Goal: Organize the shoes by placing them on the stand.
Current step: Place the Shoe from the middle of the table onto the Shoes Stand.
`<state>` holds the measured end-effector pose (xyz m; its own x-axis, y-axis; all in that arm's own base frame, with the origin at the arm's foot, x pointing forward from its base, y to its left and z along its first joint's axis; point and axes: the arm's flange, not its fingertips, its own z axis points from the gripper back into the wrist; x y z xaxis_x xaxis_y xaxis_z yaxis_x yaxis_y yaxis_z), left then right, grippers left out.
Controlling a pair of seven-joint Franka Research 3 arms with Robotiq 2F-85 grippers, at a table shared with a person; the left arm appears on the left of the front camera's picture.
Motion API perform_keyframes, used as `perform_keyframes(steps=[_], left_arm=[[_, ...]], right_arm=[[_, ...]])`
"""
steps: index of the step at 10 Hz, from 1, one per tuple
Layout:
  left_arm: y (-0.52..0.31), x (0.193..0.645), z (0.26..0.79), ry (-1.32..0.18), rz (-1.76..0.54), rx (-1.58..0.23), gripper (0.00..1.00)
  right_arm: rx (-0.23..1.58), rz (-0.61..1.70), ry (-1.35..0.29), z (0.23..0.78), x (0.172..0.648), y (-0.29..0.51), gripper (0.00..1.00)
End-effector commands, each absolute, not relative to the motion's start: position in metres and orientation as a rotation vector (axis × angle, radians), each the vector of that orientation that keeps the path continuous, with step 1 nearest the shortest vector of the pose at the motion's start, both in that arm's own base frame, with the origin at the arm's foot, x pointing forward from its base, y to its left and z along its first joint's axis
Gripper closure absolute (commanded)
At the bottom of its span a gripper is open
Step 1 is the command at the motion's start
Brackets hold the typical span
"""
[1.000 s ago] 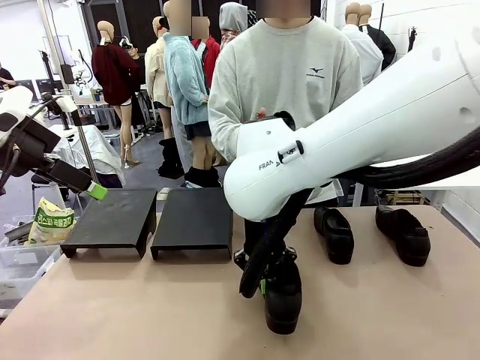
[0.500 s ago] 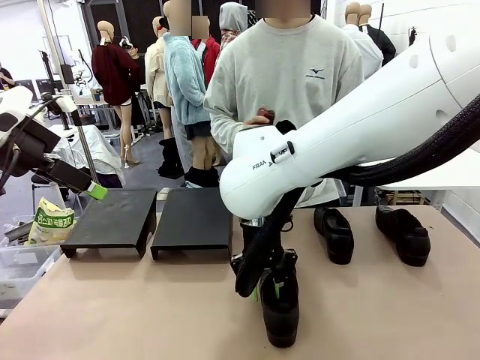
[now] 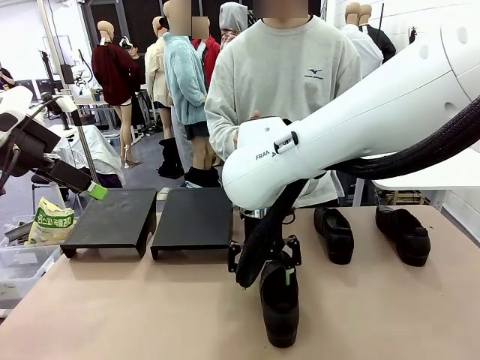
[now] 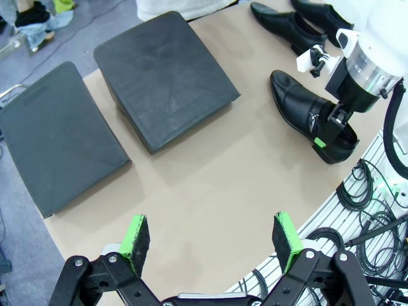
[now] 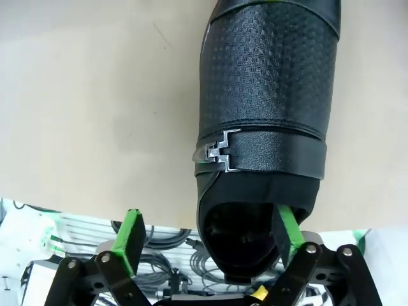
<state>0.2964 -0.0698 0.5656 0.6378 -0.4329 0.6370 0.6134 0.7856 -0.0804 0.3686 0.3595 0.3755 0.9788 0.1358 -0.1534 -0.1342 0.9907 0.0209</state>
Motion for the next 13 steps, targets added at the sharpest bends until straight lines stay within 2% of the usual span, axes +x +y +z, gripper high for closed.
perform_keyframes(steps=[1,2,6,9,11,12,13], left_arm=[[-0.068,0.297,0.566,-0.641,-0.613,-0.313,0.0],[-0.068,0.297,0.566,-0.641,-0.613,-0.313,0.0],[-0.068,0.297,0.566,-0.641,-0.613,-0.313,0.0],[-0.068,0.297,0.566,-0.641,-0.613,-0.313,0.0],[-0.068,0.297,0.566,-0.641,-0.613,-0.313,0.0],[-0.068,0.297,0.566,-0.641,-0.613,-0.313,0.0],[-0.07,0.296,0.566,-0.64,-0.607,-0.304,0.0]], right_arm=[[0.018,0.211,0.143,0.377,0.363,0.358,0.0],[0.01,0.136,0.155,0.376,0.369,0.359,0.0],[0.012,0.155,0.152,0.377,0.369,0.359,0.0],[-0.055,0.23,-0.01,0.45,0.358,0.35,0.0],[0.014,0.221,-0.073,0.484,0.34,0.316,0.0],[0.02,0.169,-0.094,0.494,0.333,0.286,0.0],[0.028,0.104,-0.044,0.495,0.33,0.247,0.0]])
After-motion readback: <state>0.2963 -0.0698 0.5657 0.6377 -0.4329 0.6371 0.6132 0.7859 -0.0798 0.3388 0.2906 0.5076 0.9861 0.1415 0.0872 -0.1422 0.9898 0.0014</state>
